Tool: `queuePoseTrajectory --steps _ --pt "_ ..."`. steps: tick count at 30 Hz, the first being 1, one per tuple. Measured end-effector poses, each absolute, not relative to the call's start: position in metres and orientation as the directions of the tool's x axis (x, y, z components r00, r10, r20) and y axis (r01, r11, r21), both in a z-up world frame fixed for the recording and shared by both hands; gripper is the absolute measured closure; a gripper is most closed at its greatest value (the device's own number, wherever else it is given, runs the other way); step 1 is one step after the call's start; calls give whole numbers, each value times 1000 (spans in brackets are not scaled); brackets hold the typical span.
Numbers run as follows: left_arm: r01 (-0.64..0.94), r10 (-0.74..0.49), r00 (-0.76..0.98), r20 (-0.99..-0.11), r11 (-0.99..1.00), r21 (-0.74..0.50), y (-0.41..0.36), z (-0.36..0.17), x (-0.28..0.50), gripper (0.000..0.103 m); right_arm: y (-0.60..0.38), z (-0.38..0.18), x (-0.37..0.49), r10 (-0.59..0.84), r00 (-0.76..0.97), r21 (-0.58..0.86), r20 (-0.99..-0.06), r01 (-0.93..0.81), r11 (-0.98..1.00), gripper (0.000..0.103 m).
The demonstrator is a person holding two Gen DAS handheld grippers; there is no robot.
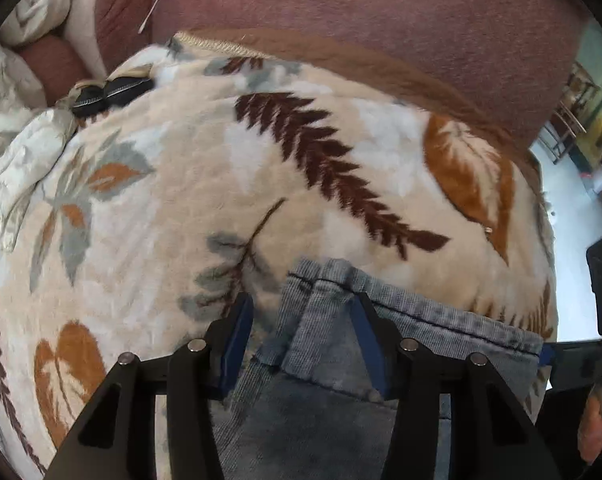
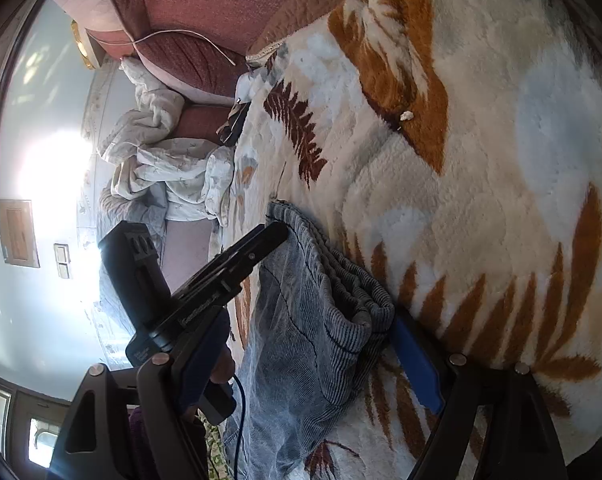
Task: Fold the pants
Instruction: 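Close the left gripper on the leg hem while the right gripper closes beside it, then lift the gripped hem with both grippers and fold it toward the waistband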
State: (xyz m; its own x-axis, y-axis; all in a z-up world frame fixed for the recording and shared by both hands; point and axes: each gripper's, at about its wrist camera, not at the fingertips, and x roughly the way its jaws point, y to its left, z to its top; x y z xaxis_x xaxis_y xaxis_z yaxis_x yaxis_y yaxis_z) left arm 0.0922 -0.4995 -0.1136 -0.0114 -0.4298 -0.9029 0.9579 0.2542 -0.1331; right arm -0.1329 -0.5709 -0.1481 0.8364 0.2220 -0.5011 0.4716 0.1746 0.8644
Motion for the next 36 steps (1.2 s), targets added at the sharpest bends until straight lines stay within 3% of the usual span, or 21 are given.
queuePoseTrajectory --steps 5,16,19,21,24,28,34,36 --pt "956 -425 -35 -904 249 -155 -502 -121 91 51 -571 -149 -133 223 837 865 -500 471 172 19" --pt "950 -447 -71 -892 241 -197 -499 -119 89 79 -571 -149 -132 224 835 863 -502 470 183 19" --pt "947 -462 -69 -884 248 -204 -491 -114 90 81 -570 -149 -130 221 831 858 -511 474 201 33" --pt "947 -468 -66 -881 247 -203 -489 -114 90 81 -568 -153 -124 247 819 854 -517 474 214 62" --pt "944 -464 -72 -883 255 -211 -487 -117 92 80 -566 -163 -118 274 796 841 -540 498 211 68" --pt "953 -448 -36 -893 253 -165 -489 -119 87 73 -568 -166 -119 268 801 845 -535 501 190 67" --pt "957 -466 -33 -884 240 -162 -486 -119 86 77 -561 -156 -112 245 791 823 -560 499 271 67" --pt "962 -472 -22 -882 232 -148 -485 -118 83 81 -558 -153 -109 231 787 810 -573 501 303 81"
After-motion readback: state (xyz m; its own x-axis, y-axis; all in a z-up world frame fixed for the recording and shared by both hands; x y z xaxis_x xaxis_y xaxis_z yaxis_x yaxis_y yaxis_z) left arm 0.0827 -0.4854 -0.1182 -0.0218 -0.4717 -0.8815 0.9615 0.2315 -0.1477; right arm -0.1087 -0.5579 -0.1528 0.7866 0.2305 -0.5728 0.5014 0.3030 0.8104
